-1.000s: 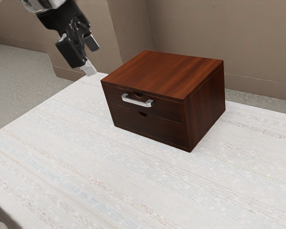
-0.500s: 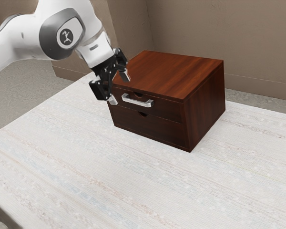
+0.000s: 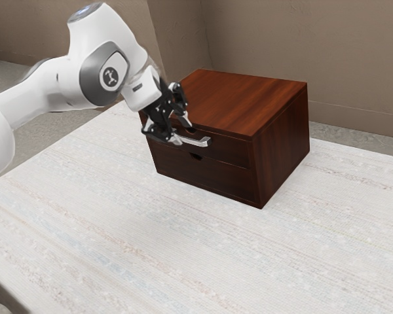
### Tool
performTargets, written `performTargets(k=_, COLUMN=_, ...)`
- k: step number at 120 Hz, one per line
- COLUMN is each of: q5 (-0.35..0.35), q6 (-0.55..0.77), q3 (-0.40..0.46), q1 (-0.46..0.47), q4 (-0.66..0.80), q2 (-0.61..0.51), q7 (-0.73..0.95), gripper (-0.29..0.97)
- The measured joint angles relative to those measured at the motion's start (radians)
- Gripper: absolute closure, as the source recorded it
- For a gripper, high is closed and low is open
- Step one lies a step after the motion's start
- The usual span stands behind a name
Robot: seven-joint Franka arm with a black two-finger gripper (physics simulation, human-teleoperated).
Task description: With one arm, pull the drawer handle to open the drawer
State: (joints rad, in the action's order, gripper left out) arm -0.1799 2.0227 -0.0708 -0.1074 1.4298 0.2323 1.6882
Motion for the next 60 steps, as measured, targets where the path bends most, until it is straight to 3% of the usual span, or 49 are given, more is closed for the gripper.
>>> performTargets(k=60, q5=-0.006, q6=0.085, q3=0.002, q1=-0.02, q4=0.015, q2=0.049, q7=0.089, gripper=0.48)
